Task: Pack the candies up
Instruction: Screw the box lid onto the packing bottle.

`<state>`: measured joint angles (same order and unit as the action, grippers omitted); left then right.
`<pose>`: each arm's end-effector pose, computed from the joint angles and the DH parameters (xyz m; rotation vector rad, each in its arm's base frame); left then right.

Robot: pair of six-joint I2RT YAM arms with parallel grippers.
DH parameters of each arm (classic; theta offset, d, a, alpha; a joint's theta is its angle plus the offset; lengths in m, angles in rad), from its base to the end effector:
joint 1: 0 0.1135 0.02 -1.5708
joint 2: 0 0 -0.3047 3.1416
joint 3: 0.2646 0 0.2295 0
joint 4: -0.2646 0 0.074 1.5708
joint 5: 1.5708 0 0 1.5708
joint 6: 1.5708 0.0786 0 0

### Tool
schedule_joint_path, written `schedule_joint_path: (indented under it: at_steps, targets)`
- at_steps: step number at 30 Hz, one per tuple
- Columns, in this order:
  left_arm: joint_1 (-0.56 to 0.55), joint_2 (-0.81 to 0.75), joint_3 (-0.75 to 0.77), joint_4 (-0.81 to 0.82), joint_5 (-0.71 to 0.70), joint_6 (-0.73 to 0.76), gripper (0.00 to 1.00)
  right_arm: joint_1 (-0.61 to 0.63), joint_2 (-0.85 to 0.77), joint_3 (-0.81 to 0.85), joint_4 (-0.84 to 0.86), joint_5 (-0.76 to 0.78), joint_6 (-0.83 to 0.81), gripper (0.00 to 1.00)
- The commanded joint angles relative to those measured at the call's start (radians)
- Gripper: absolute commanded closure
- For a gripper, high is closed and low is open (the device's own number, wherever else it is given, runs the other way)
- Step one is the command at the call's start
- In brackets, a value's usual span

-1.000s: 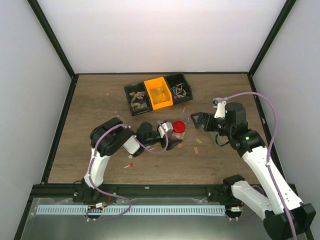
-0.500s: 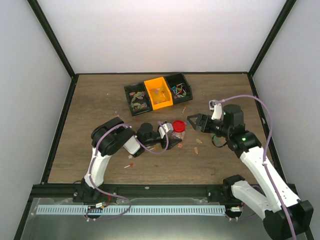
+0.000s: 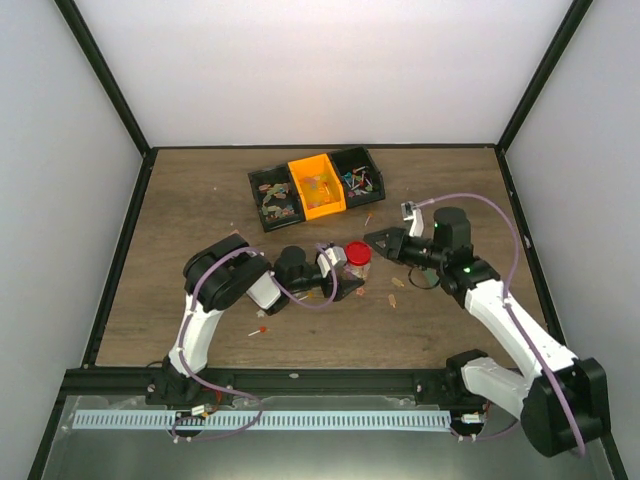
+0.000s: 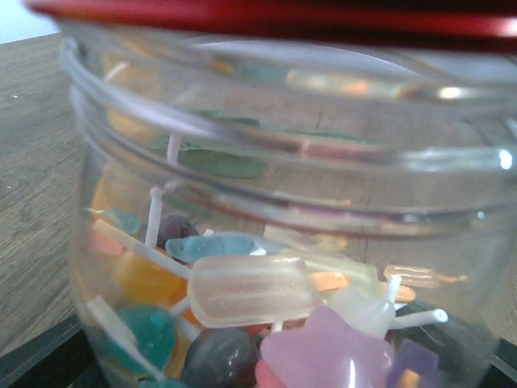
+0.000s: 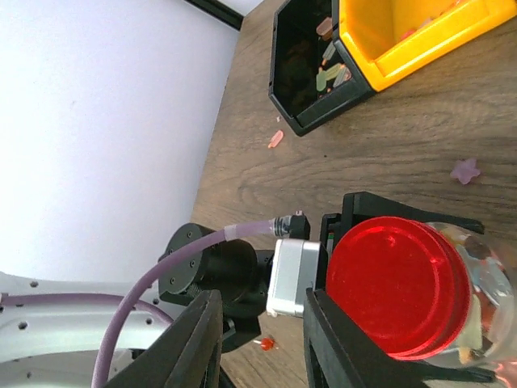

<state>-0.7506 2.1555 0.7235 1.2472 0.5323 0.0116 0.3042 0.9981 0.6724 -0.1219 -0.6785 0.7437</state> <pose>0.2782 -0.3140 0.1305 1.0441 1.5140 -0.9939 0.1816 0.1087 0.2971 0.0028 2.1769 1.3183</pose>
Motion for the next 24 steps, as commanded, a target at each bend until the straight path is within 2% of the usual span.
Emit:
schedule_joint_path:
  at_steps: [1, 6, 14, 24]
  targets:
    - [-0.004, 0.023, -0.008, 0.053, 0.014, 0.016, 0.10, -0.007, 0.068, 0.006, 0.154, -0.087, 0.083, 0.73]
    - [-0.003, 0.026, -0.010, 0.058, 0.012, 0.014, 0.07, -0.006, 0.148, -0.003, 0.203, -0.104, 0.112, 0.79]
    - [-0.004, 0.021, -0.019, 0.060, 0.005, 0.015, 0.00, 0.014, 0.214, -0.024, 0.241, -0.118, 0.121, 0.79]
    - [-0.002, 0.017, -0.033, 0.076, -0.012, 0.012, 0.01, 0.026, 0.291, -0.053, 0.210, -0.096, 0.106, 0.79]
